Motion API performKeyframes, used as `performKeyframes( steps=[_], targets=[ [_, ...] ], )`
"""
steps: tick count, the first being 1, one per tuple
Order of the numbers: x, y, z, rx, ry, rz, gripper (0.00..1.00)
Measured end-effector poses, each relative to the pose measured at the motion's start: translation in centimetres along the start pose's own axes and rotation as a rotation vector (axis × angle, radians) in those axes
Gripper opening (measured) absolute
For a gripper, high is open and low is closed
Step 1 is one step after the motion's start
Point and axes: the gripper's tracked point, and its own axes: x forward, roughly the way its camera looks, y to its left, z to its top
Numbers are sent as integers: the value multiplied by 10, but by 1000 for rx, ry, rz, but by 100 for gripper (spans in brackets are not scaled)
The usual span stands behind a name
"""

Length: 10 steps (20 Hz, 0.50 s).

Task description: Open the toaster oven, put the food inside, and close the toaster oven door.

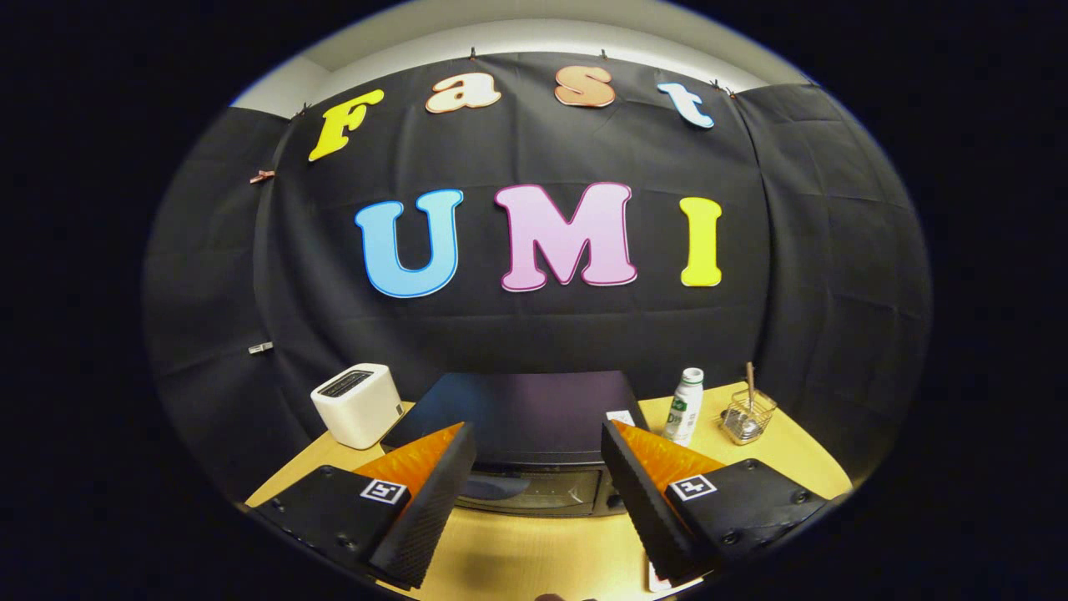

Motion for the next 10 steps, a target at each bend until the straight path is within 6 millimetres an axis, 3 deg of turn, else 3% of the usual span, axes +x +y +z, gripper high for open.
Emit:
performKeyframes(
  steps=[6, 10],
  targets=[
    [48, 28, -40, -27, 47, -9, 98],
    [72, 34, -75, -60, 90, -19, 98]
  ],
)
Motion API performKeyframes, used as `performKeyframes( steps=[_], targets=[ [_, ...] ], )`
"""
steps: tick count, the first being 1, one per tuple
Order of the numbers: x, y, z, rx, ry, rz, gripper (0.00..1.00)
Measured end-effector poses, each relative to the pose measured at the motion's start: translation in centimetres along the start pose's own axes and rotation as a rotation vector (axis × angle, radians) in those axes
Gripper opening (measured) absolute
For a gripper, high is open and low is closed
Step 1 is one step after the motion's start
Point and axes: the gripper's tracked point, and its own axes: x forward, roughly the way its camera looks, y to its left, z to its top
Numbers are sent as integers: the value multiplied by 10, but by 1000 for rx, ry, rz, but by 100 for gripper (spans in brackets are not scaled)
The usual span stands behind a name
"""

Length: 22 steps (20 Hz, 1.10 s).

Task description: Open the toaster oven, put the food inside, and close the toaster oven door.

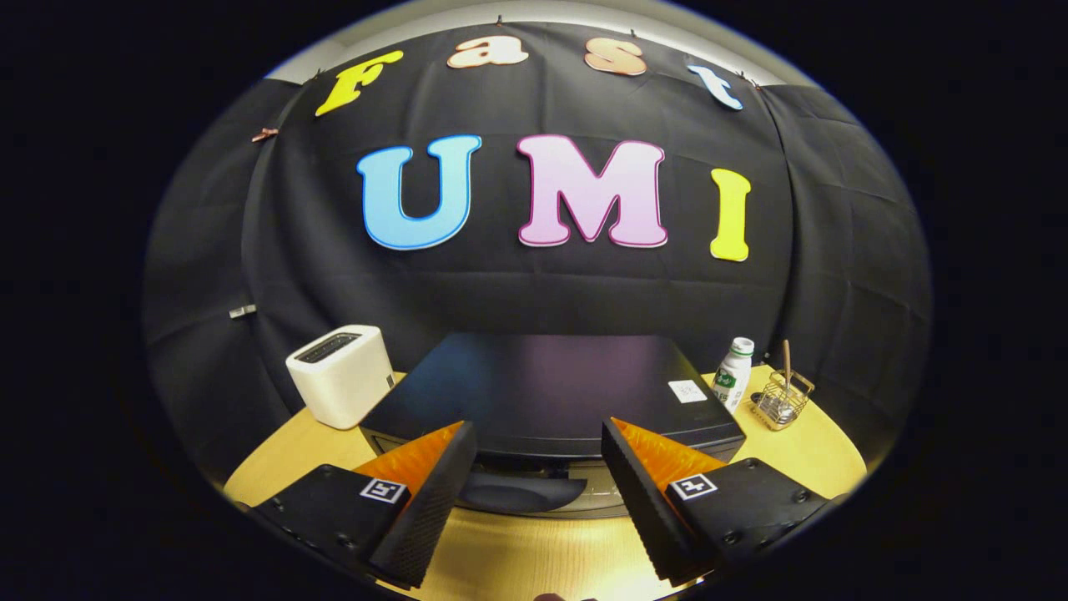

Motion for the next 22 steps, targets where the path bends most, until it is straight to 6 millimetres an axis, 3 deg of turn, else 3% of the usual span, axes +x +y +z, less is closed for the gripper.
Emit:
performKeyframes(
  steps=[5, 10, 17, 22],
  targets=[
    [12, 3, -30, -7, 48, -33, 99],
    [7, 8, -35, 14, 72, -23, 98],
    [-38, 12, -69, -37, 132, -20, 98],
    [-72, 16, -121, -68, 250, 11, 98]
  ],
)
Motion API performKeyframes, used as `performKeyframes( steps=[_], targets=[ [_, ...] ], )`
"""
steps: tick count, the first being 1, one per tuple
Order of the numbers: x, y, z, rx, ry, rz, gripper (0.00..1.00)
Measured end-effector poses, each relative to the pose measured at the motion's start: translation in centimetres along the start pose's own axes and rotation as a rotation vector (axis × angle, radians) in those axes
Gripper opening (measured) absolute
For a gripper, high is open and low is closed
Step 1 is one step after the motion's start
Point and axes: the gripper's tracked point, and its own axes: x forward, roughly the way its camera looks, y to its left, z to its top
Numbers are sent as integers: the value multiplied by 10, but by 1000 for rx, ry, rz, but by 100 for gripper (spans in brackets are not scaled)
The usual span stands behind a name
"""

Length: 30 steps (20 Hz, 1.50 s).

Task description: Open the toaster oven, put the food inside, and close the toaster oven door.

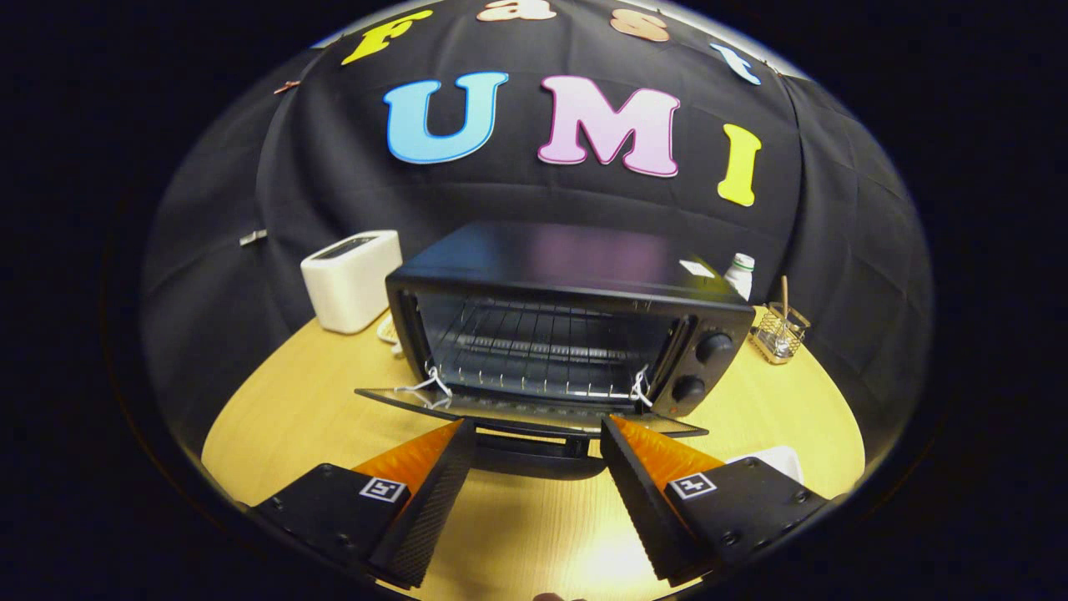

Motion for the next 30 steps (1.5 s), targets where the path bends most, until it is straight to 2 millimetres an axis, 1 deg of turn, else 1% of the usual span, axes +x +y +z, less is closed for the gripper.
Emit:
performKeyframes(
  steps=[1, 2, 3, 4, 5, 6, 7, 9, 13, 16, 19, 21, 23, 25, 28, 30],
  targets=[
    [0, 1, -16, 18, 34, 11, 98],
    [0, 1, -35, 42, 86, 19, 98],
    [2, -4, -55, 64, 149, 7, 98],
    [4, -10, -70, 86, 191, -4, 99],
    [7, -14, -79, 96, 214, -15, 99],
    [5, -17, -83, 98, 223, -19, 99],
    [3, -19, -79, 94, 213, -13, 99],
    [-8, -25, -67, 64, 186, 8, 99],
    [-38, -53, -40, 21, 140, 27, 99],
    [-61, -90, -19, -16, 101, 34, 99],
    [-73, -125, 1, -47, 58, 36, 99],
    [-77, -148, 11, -65, 35, 43, 99],
    [-78, -161, 11, -83, 45, 78, 98],
    [-78, -179, 9, -86, 59, 88, 99],
    [-74, -205, 4, -53, 94, 106, 98],
    [-67, -227, -1, -33, 121, 106, 98]
  ],
)
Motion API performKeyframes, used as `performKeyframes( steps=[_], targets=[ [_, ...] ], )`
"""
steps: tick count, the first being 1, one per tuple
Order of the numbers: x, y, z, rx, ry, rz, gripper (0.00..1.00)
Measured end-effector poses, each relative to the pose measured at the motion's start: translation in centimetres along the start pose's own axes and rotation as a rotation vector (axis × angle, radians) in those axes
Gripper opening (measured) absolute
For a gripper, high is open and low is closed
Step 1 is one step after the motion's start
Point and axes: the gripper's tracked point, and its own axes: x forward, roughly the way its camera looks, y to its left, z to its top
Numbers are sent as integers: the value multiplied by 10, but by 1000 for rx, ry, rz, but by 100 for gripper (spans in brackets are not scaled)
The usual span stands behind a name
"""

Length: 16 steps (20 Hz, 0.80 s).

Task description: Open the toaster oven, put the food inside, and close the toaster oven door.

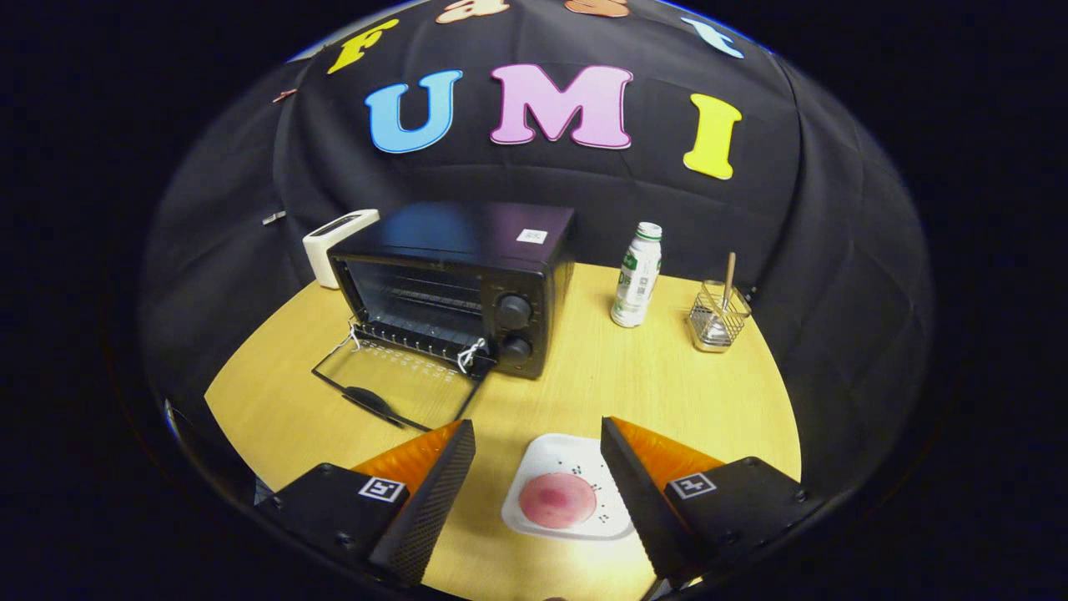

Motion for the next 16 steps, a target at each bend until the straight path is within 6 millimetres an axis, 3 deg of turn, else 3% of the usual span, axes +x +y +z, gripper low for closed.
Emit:
performKeyframes(
  steps=[8, 16],
  targets=[
    [35, -86, -62, 71, 230, -21, 99],
    [46, -114, -121, 103, 429, -27, 98]
  ],
)
